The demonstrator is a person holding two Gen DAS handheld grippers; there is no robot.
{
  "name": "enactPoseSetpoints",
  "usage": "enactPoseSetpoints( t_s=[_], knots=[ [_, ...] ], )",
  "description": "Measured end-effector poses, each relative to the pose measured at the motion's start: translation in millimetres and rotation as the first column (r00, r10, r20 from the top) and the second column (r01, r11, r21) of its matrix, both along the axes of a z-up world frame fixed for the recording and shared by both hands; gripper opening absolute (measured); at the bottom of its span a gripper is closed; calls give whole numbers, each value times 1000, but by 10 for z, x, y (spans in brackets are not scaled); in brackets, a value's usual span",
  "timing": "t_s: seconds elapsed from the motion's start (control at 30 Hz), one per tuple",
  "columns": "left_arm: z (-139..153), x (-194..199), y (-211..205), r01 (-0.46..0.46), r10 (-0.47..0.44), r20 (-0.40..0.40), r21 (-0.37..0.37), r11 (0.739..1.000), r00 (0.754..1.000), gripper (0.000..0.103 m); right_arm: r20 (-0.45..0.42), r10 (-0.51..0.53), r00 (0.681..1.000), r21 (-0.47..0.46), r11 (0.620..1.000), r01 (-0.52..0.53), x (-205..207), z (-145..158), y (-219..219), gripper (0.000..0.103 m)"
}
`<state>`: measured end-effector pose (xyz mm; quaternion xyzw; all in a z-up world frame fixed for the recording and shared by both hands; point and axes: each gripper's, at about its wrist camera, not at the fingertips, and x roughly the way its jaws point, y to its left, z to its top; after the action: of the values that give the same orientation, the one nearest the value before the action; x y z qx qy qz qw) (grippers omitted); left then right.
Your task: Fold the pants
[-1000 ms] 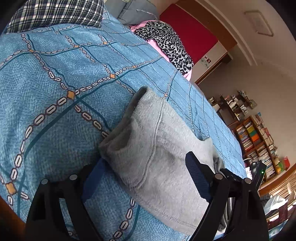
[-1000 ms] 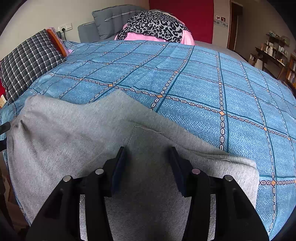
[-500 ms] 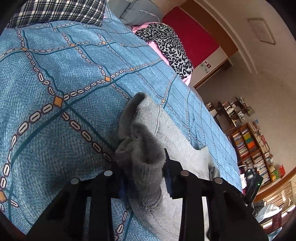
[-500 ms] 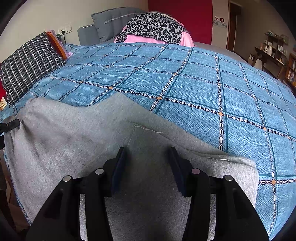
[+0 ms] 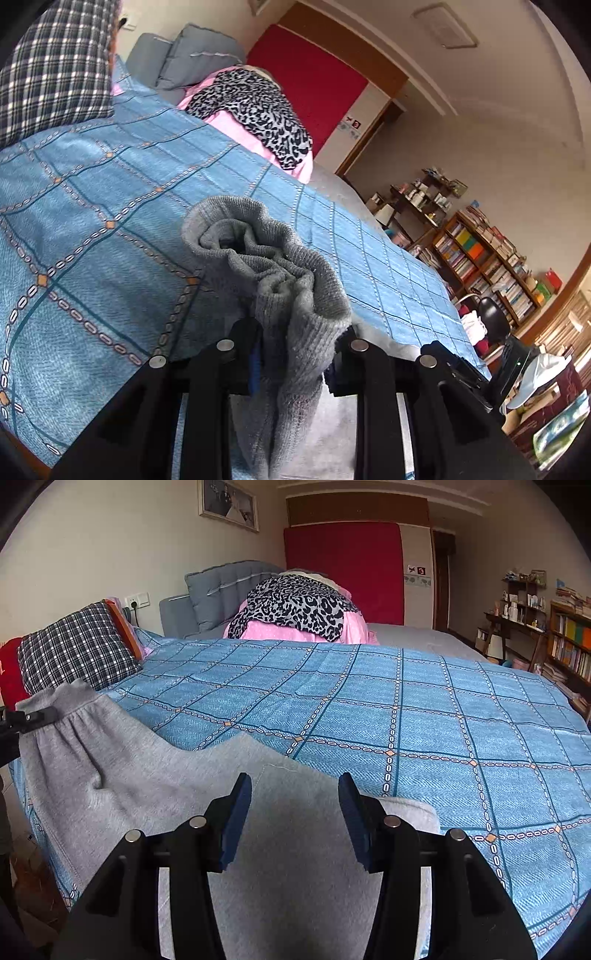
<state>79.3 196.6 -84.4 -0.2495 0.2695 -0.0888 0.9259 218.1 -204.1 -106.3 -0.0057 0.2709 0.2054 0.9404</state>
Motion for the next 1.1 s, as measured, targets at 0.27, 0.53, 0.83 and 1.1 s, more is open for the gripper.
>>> enactPoseSetpoints(
  t_s=[0.27,0.53,0.83,1.1],
  knots=[
    [314,111,-758,158,-162,51,79,984,985,24,2,-26,1000,79,997,26,-303,-106,-304,50],
    [437,181,-1708,338,-348,39,157,928,937,23,-30,-66,997,187,980,70,-462,-161,-697,51],
    [335,208,-2821,530,-540,-30,238,814,841,23,-78,-138,987,277,949,154,-644,-332,-1183,51],
    [-133,253,-3490,588,-572,-155,330,738,806,23,-121,-210,970,312,920,238,-816,-476,-1612,51]
  ],
)
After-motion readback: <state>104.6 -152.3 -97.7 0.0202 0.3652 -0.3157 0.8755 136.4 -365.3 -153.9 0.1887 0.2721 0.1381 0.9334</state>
